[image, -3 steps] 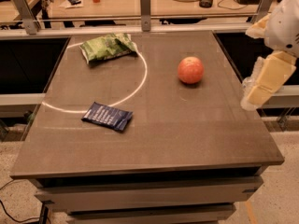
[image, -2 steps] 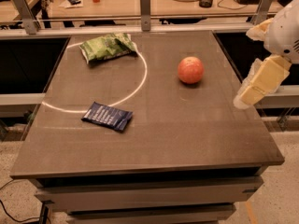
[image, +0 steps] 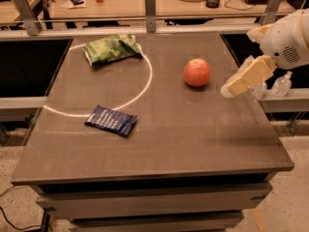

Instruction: Move apple near rxbar blueberry

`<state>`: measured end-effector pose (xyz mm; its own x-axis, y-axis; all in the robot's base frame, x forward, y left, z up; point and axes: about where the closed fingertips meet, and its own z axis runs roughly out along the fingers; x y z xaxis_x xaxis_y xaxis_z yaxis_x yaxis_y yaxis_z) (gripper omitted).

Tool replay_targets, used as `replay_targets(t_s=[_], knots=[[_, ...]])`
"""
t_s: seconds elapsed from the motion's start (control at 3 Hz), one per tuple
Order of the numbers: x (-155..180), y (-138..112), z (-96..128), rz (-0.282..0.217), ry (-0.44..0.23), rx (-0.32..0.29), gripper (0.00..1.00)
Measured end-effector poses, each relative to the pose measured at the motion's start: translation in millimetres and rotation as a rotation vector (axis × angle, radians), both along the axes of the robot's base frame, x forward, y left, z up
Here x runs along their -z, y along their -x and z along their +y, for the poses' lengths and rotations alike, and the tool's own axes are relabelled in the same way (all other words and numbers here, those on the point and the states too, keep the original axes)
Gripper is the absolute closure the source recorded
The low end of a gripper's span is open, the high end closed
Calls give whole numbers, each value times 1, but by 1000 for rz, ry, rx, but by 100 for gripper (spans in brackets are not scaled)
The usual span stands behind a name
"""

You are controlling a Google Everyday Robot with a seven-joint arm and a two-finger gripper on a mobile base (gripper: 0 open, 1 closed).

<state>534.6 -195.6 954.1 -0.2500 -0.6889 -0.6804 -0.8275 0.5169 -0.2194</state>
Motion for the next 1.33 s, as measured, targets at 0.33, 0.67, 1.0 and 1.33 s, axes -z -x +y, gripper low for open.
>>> replay_targets(t_s=[0.33, 0.67, 1.0, 1.33], knots=[[13, -26, 0, 6, -86, 44, 0], [22, -45, 3, 8, -129, 57, 0], [22, -45, 3, 8, -129, 57, 0], [30, -52, 11, 31, -161, 53, 0]])
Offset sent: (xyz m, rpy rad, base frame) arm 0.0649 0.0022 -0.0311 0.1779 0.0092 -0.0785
